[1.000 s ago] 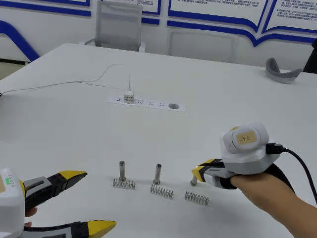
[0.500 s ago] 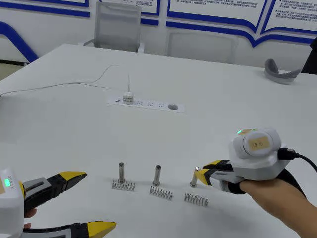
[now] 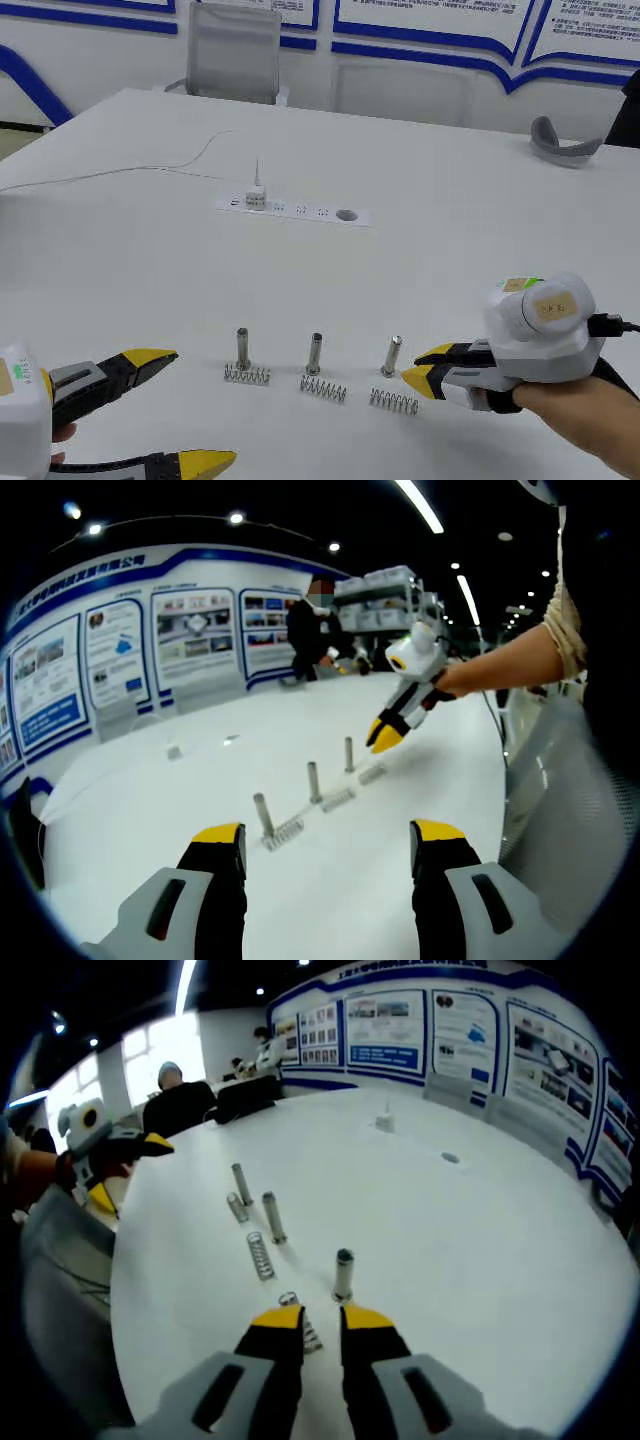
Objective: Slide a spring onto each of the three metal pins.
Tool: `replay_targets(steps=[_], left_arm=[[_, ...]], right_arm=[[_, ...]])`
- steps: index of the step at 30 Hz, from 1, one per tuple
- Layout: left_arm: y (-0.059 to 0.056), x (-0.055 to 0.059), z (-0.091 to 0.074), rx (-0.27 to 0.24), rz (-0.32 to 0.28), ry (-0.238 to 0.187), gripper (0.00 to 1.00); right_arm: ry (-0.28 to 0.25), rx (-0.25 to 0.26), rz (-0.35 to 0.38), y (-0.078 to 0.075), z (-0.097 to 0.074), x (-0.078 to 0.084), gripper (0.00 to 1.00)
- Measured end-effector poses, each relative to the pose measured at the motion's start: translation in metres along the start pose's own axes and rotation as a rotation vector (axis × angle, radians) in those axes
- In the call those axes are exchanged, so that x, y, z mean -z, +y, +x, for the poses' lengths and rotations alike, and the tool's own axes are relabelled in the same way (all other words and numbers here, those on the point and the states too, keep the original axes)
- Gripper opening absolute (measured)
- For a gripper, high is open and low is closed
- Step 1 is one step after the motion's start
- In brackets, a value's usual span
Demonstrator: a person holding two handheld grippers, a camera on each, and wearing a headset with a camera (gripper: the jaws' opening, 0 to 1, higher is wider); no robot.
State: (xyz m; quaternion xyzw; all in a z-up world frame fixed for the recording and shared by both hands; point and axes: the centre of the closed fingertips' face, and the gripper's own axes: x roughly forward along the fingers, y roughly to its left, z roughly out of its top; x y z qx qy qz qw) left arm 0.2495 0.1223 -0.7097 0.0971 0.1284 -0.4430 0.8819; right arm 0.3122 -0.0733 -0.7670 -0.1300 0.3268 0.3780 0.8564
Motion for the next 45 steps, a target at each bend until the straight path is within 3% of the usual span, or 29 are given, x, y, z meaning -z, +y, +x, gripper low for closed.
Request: replay_targets(steps=[7,23,33,45], left_arm=[[-0.001,0.001,0.000,0.001,-0.002,0.002,0.67],[-0.002,0.003,0.002,0.005,-0.005,0.010,0.67],[-0.005,0.002,0.003,0.019,-0.001,0.015,0.65],[-0.014,-0.002,0.010,0.063,0.038,0.026,0.63]], right_arm=[[0.038,-0.067,-0.052,0.012,0.005,0.013,0.16],[0.140,-0.103,-0.180,0.011,0.013,0.032,0.14],[0.197,-0.134,-0.241,0.014,0.019,0.036,0.12],[0.220,-0.149,-0.248,0.019,0.015,0.034,0.11]])
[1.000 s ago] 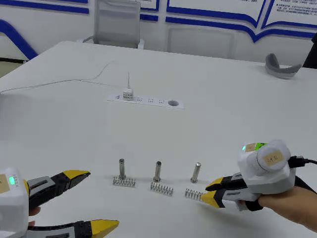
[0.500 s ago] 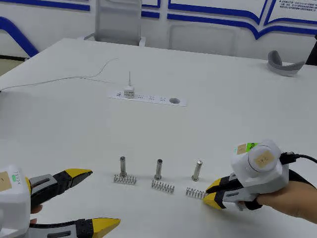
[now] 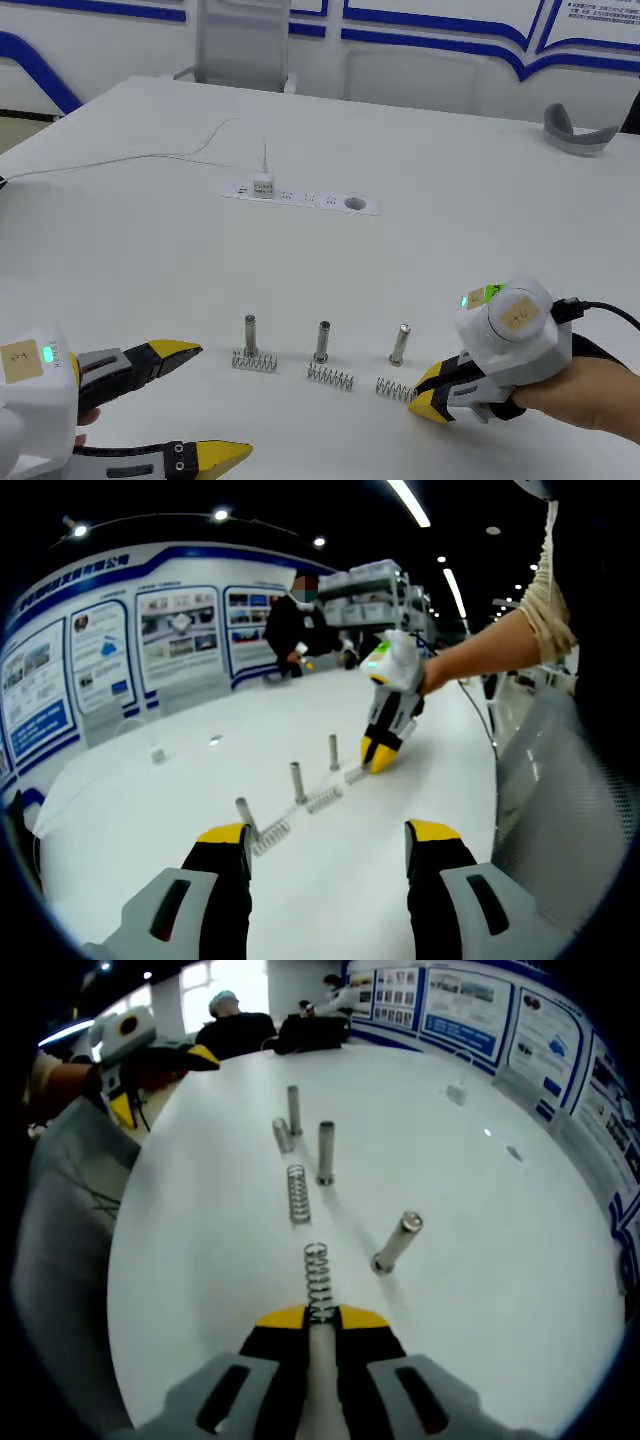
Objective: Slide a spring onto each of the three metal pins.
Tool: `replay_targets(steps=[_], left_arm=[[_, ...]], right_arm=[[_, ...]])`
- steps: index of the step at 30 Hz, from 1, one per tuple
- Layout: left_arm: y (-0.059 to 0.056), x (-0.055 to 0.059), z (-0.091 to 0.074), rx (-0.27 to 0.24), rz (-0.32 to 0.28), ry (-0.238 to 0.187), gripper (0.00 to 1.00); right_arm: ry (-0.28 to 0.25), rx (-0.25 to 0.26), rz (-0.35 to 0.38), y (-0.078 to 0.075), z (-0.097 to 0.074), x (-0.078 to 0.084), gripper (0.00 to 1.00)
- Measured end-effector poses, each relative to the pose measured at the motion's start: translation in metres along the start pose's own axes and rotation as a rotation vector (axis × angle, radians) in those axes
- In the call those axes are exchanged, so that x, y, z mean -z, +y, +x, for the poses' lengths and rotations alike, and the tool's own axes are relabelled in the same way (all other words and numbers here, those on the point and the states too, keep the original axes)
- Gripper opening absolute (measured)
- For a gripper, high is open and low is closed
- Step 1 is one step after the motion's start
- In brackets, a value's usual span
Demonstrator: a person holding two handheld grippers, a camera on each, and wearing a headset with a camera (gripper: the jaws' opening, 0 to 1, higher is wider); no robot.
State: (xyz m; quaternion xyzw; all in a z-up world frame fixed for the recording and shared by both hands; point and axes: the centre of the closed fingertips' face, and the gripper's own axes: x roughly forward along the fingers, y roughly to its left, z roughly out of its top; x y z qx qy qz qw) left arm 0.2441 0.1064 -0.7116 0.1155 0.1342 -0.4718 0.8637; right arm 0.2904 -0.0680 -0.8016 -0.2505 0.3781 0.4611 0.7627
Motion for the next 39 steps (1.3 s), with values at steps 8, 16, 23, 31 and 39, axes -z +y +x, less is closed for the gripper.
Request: replay_targets(steps=[8,16,23,31,39], left_arm=[[-0.008,-0.010,0.015,0.055,0.049,-0.002,0.60],[-0.013,-0.008,0.036,0.114,0.081,0.013,0.56],[-0.020,-0.004,0.047,0.155,0.097,0.030,0.53],[-0.027,-0.004,0.057,0.190,0.099,0.038,0.47],[-0.041,-0.004,0.064,0.234,0.132,0.049,0.42]], right_arm=[[-0.004,-0.014,-0.044,0.011,-0.014,-0.012,0.11],[-0.008,-0.047,-0.099,0.029,-0.019,-0.027,0.11],[-0.013,-0.081,-0.136,0.043,-0.020,-0.039,0.11],[-0.023,-0.118,-0.187,0.059,-0.020,-0.054,0.11],[-0.034,-0.154,-0.247,0.075,-0.024,-0.071,0.11]])
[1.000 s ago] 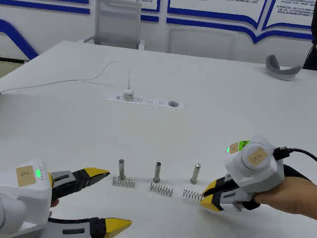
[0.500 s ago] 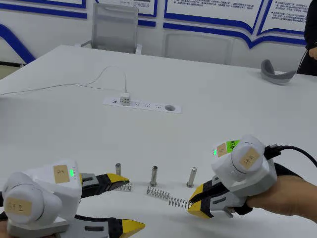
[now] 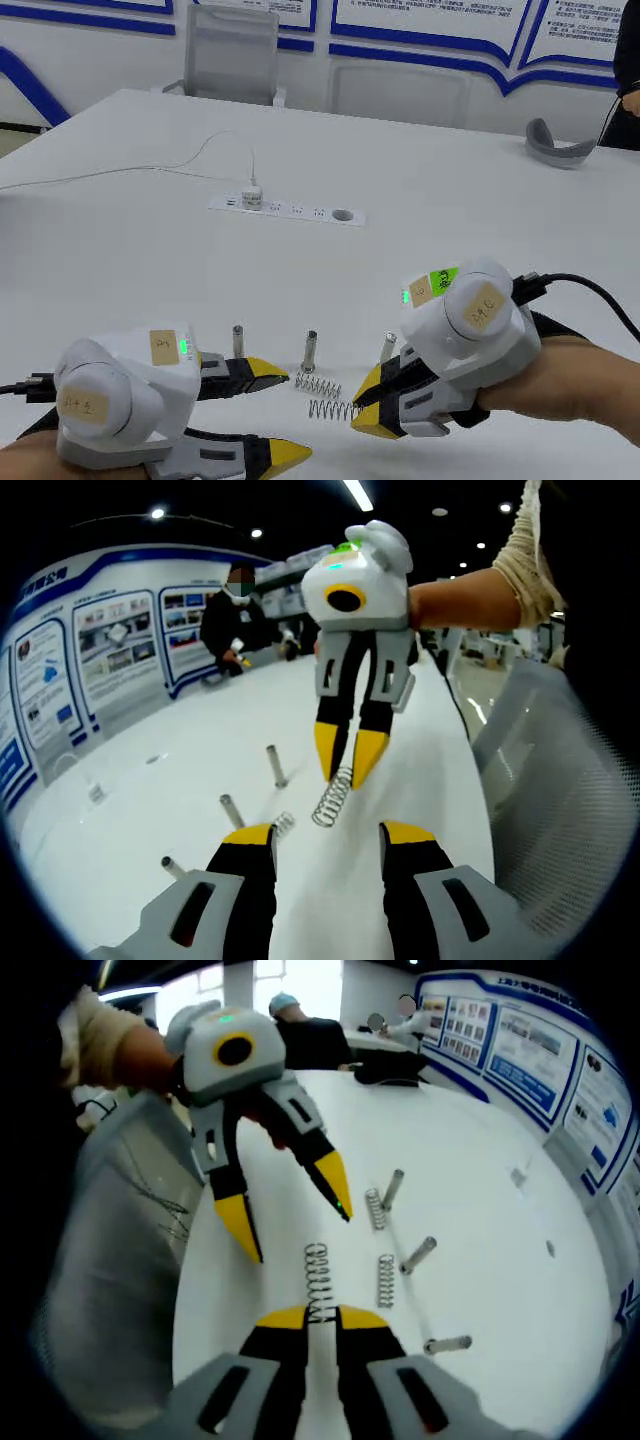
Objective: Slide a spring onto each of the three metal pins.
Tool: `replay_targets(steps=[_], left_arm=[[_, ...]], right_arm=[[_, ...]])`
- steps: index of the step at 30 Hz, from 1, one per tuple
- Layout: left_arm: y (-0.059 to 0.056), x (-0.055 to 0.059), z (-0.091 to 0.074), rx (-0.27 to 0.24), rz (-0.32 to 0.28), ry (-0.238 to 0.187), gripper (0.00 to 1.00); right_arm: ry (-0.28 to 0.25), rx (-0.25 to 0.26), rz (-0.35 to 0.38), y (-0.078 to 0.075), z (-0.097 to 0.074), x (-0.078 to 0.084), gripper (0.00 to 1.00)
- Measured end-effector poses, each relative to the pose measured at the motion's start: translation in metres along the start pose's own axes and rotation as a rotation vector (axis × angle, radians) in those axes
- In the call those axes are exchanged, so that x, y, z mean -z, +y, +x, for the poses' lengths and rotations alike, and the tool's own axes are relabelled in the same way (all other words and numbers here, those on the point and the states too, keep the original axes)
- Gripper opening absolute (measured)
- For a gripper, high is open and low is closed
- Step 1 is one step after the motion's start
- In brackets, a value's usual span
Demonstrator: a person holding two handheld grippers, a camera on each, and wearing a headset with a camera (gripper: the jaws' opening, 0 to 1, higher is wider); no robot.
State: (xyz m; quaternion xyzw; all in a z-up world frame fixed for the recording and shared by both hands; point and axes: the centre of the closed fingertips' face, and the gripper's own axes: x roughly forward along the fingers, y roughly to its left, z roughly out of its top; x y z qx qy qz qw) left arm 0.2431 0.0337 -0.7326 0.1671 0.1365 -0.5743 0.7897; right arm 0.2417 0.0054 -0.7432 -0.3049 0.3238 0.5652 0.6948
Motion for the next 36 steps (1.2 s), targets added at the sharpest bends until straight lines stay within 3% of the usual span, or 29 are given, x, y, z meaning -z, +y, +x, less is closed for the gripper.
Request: replay_targets(steps=[17,24,36], left_arm=[[-0.011,-0.003,0.005,0.033,0.073,0.000,0.14],[-0.012,-0.002,0.005,0.038,0.081,0.004,0.13],[-0.012,-0.004,0.006,0.046,0.072,-0.002,0.11]], right_arm=[[0.021,-0.053,-0.056,0.015,0.001,-0.011,0.11],[0.017,-0.052,-0.063,0.017,-0.004,-0.017,0.11],[-0.023,-0.041,-0.103,0.020,-0.016,-0.044,0.11]])
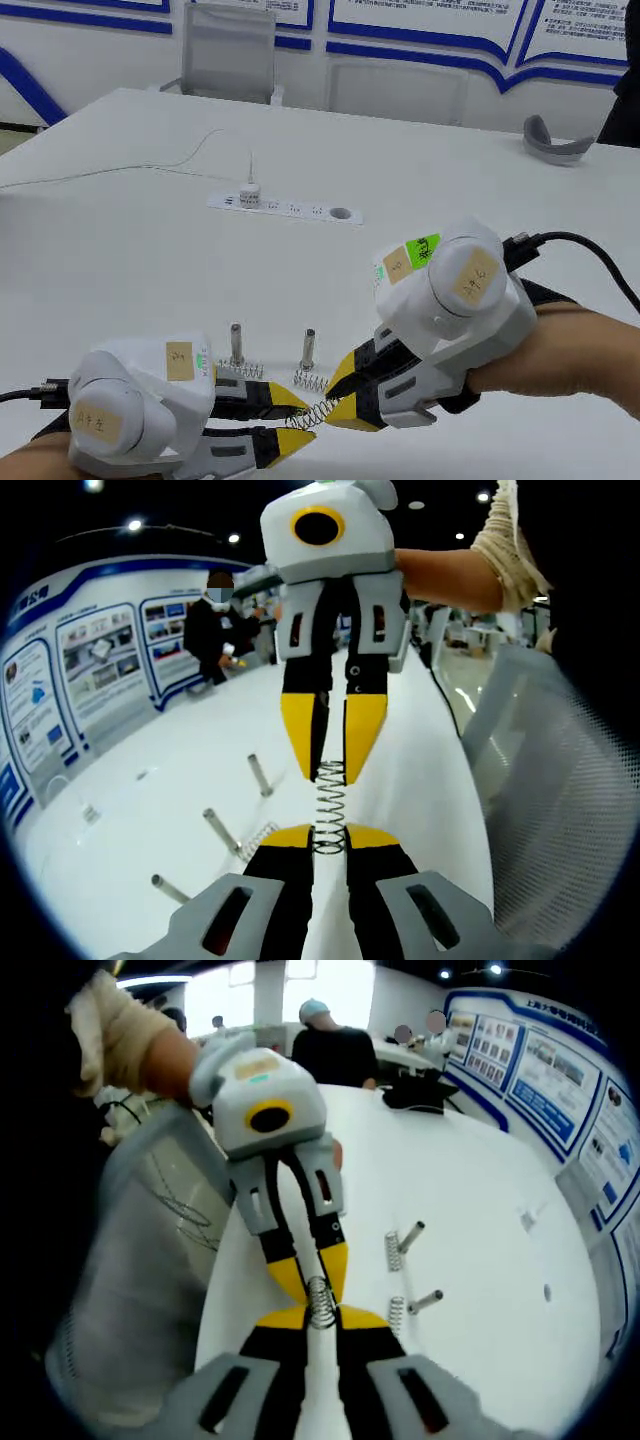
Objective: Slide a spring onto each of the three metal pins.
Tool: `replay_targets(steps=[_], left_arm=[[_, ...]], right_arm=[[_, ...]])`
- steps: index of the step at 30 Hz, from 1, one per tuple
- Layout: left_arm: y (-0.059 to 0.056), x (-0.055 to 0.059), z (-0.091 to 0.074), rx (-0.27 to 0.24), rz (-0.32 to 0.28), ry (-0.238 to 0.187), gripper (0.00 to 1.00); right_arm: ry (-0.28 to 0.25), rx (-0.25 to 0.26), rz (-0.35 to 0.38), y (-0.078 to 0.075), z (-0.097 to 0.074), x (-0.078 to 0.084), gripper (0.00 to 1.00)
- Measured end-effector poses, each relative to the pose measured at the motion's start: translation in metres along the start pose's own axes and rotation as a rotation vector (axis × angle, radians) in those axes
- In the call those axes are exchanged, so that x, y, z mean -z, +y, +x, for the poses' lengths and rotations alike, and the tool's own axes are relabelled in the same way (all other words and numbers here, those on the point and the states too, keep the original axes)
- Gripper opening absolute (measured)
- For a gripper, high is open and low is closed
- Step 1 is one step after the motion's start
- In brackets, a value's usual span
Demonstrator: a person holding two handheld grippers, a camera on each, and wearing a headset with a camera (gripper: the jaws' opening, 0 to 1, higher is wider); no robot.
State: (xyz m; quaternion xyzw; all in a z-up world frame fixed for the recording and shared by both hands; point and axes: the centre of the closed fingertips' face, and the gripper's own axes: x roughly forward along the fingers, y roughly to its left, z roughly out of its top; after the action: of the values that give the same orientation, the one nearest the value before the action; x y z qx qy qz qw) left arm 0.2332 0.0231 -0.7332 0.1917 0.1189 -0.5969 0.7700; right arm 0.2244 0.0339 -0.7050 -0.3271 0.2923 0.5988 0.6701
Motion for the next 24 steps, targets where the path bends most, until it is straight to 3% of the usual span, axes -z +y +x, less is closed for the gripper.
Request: replay_targets(steps=[12,18,24], left_arm=[[-0.002,-0.003,0.000,0.004,-0.003,-0.008,0.11],[-0.001,-0.004,0.000,-0.001,-0.021,-0.021,0.11],[0.001,-0.005,-0.001,-0.006,-0.029,-0.028,0.11]], right_arm=[[-0.026,0.000,-0.040,0.003,0.002,-0.019,0.12],[-0.041,-0.002,-0.026,0.003,0.003,-0.022,0.13],[-0.018,0.011,-0.029,0.001,0.004,-0.016,0.15]])
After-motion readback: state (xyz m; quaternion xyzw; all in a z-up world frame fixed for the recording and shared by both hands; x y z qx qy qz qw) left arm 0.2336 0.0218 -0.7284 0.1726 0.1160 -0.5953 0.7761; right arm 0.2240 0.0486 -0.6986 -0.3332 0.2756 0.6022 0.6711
